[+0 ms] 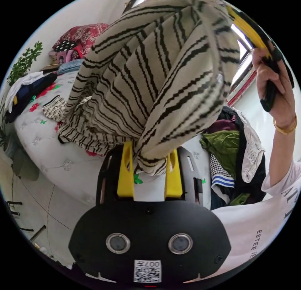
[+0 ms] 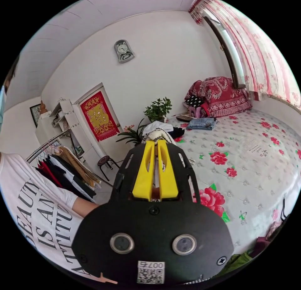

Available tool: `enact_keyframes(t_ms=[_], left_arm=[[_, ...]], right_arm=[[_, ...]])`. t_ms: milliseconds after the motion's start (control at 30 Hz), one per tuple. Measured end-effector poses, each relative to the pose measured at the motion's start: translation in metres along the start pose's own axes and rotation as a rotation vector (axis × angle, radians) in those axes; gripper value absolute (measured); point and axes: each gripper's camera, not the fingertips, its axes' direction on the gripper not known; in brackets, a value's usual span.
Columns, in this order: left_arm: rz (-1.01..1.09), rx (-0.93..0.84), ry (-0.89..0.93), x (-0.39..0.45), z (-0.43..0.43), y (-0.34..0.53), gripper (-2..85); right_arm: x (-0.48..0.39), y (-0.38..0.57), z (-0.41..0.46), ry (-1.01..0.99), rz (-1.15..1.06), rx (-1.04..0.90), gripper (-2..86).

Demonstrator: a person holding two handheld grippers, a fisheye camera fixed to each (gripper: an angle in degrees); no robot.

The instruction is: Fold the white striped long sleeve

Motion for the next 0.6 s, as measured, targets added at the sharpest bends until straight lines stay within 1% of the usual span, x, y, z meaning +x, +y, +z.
enact_keyframes(t_ms=[33, 67, 167, 267, 333, 433, 500, 600], left_arm=[[-0.001, 0.008, 0.009, 0.004, -0.003, 0.001, 5.0], [0.045, 0.026, 0.025, 0.015, -0.013, 0.004, 1.3], [0.132, 0.029, -0.009, 0.036, -0.049, 0.02, -0.3], [0.166, 0.105, -0.046, 0.049, -0.108, 0.029, -0.8], [0.171, 0.151, -0.063, 0.057, -0.145, 0.027, -0.9], [0.244, 0.211, -0.121, 0.09, -0.2, 0.02, -0.9], [0.357, 0.25, -0.172, 0.132, -0.237, 0.017, -0.9], [0.499, 0.342, -0.228, 0.191, -0.278, 0.021, -0.9]], right_arm=[[0.001, 0.001, -0.02, 0.064, -0.002, 0.012, -0.2], [0.004, 0.003, -0.041, 0.133, -0.005, 0.024, -0.2], [0.021, 0.01, -0.089, 0.222, 0.023, 0.03, -0.2], [0.041, 0.038, -0.157, 0.306, 0.066, 0.008, -0.1], [0.041, 0.061, -0.184, 0.309, 0.068, -0.011, 0.0], [0.03, 0.093, -0.226, 0.276, 0.096, -0.012, 0.0], [0.012, 0.103, -0.255, 0.246, 0.082, 0.015, 0.0], [-0.04, 0.11, -0.315, 0.327, 0.012, 0.168, 0.0]])
